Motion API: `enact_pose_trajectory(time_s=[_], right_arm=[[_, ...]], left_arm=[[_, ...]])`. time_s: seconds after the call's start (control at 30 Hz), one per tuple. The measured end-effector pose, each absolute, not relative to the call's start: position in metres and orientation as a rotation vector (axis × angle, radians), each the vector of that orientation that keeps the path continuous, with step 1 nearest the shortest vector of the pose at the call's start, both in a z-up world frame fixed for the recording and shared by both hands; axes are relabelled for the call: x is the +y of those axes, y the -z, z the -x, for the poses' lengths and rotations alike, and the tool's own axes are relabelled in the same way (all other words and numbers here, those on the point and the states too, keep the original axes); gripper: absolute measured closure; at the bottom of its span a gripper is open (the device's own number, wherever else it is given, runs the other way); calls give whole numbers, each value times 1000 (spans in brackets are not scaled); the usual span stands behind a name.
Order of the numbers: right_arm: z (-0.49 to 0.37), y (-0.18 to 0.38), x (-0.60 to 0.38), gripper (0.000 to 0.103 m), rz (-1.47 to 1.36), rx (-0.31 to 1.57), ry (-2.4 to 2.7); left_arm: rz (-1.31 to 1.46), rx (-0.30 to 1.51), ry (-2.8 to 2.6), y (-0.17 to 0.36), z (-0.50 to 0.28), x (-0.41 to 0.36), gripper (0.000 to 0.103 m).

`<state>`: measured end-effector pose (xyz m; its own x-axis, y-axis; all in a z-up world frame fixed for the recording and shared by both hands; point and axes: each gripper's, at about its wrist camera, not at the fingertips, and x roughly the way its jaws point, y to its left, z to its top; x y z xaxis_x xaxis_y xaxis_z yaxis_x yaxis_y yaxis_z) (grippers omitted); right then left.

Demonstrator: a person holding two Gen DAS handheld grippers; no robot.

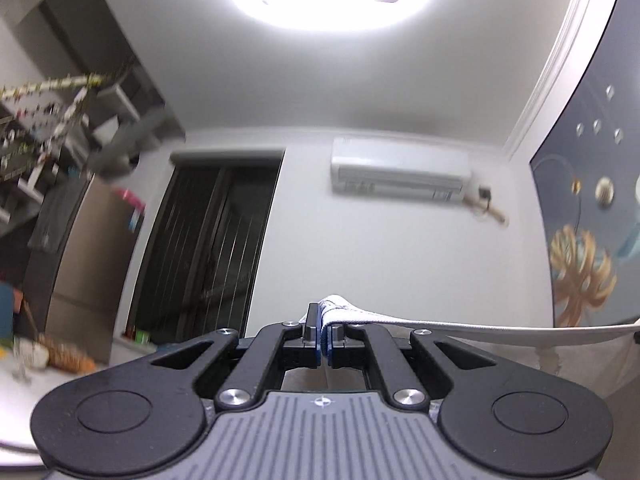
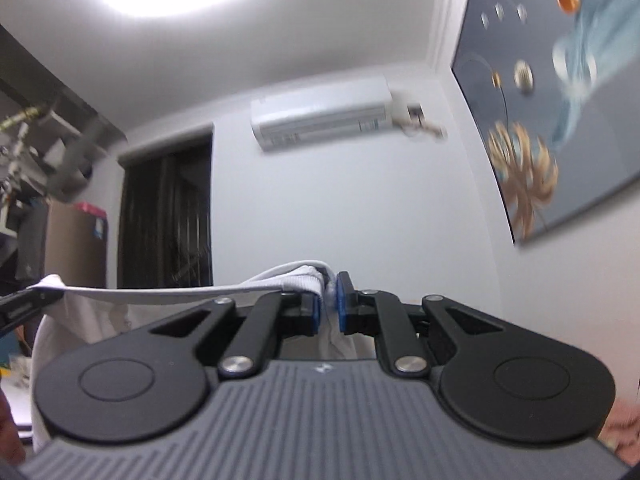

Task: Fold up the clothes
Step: 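Raise the held shirt high with both grippers to unfold it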

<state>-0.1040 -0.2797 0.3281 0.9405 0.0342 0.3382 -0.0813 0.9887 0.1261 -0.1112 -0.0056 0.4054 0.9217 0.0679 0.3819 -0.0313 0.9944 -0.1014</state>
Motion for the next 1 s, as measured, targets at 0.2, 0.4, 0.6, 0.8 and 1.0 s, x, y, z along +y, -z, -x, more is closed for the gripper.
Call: enact_pose_trajectory(time_s=[0.2,0.4,0.6,0.8,1.0], right_arm=[[156,-397,-288,91,-102,-402,-72],[107,-379,-301,91,-125,-270,-67],[-12,-297,-296,91,-123,-77,-22],[-175,-173,-298,91,-136,122,37],[-340,-21,-310,91,-153,309,79]], left_arm=[[85,-390,-5,-483,161,-19,100],[66,-256,0,-456,92,-29,99],[46,-92,-30,-352,-62,-31,99],[39,86,-39,-208,-240,-23,93],[-39,236,-50,-25,-413,-38,91]])
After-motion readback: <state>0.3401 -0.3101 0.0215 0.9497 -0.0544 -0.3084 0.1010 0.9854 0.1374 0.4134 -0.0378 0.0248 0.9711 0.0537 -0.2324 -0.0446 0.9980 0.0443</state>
